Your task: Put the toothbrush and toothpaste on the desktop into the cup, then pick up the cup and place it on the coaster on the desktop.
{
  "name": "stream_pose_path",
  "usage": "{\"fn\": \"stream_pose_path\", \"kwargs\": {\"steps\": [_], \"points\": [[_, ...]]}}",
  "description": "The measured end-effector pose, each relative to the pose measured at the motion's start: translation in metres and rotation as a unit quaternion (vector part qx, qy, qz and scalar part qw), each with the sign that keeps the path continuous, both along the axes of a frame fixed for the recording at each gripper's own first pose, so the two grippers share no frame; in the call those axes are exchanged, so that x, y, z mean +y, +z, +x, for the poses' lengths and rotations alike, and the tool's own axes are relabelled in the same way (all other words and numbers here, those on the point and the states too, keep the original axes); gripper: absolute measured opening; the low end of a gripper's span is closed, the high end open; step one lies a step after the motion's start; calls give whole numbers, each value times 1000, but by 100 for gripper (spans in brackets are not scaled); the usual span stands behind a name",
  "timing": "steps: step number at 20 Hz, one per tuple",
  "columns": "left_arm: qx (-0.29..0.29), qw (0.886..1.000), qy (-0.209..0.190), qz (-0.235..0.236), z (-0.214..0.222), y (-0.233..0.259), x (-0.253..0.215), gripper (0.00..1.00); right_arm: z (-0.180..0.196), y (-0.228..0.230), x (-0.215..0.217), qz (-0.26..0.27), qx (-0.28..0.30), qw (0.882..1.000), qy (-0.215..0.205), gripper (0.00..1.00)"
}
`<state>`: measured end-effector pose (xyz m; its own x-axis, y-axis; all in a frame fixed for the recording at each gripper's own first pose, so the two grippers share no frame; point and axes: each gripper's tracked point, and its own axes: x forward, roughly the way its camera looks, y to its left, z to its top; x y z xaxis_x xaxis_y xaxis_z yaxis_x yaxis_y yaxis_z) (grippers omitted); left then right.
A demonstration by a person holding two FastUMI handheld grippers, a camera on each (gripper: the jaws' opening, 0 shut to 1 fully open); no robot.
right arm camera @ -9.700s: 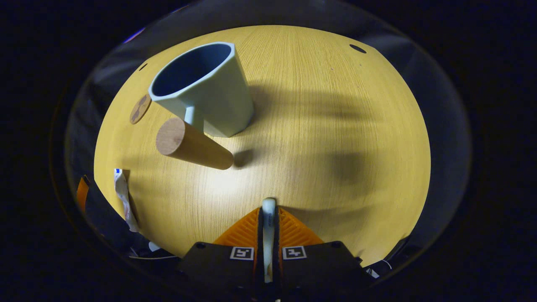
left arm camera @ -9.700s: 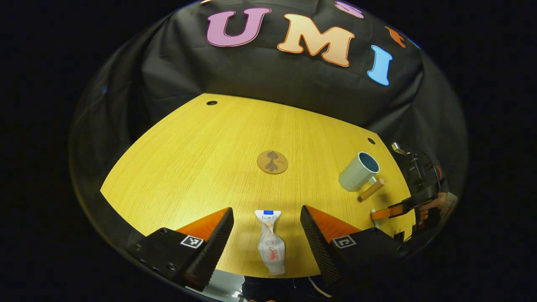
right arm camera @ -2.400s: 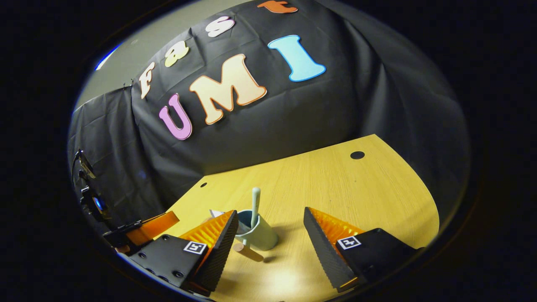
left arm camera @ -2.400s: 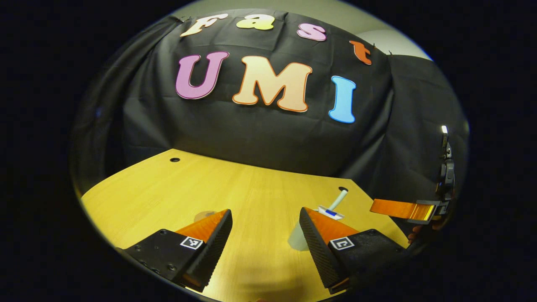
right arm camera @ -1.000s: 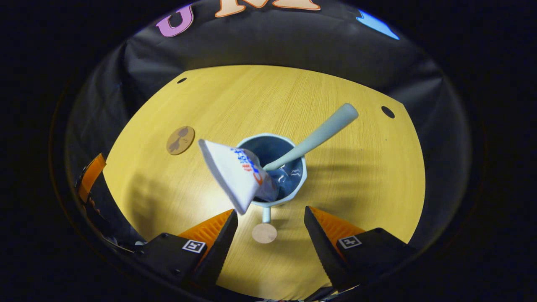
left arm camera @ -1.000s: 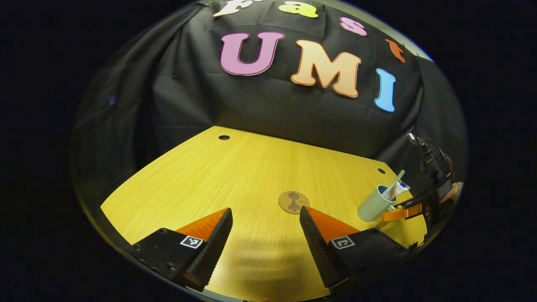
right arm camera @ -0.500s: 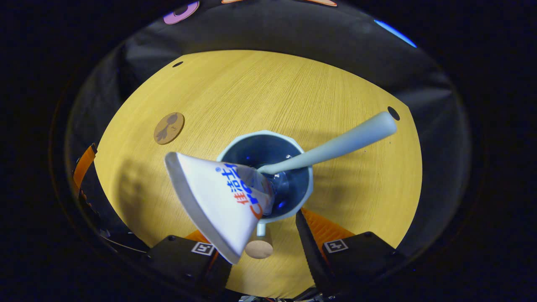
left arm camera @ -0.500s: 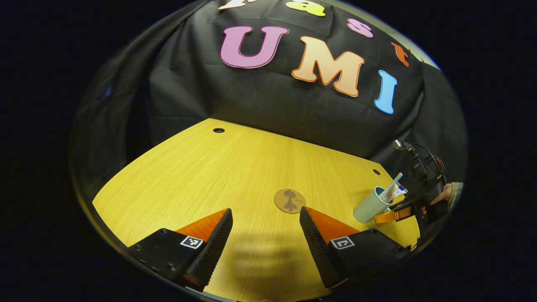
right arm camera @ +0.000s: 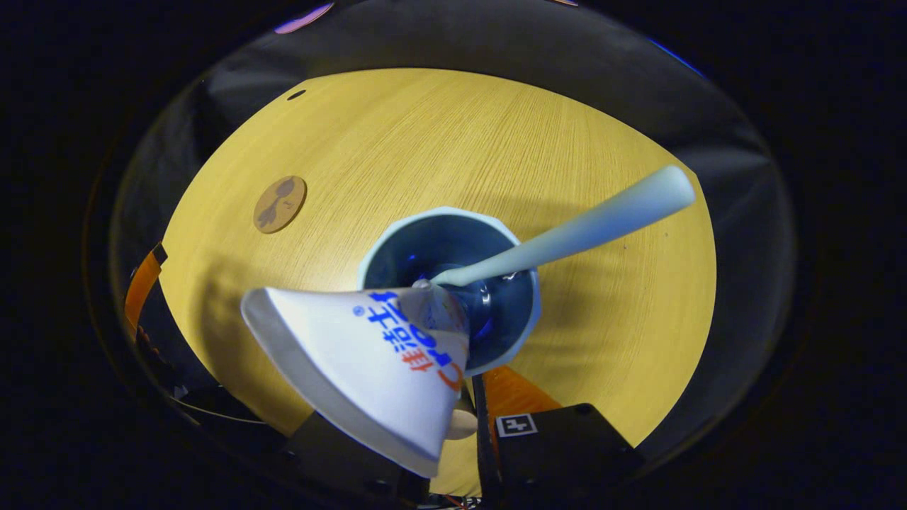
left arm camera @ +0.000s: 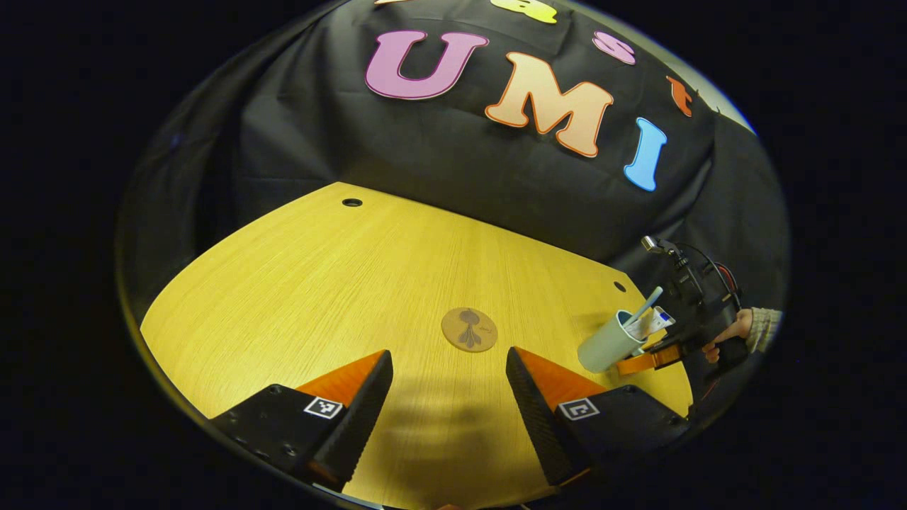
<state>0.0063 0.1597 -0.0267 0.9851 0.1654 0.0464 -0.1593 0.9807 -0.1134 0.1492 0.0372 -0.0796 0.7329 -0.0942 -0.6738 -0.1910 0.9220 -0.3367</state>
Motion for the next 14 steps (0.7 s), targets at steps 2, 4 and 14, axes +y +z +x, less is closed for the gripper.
{"fn": "stream_pose_path", "kwargs": {"steps": [2,4,14], "points": [[1,1000,0,1,0,0,1,94,0,0,3,2,-3,1000,1,29],[3,1000,-1,1,-1,-1,2,94,-1,2,2,2,-6,1000,4,29],[15,1000,3,-9,1,-7,8,94,0,9,4,4,-23,999,48,26]]}}
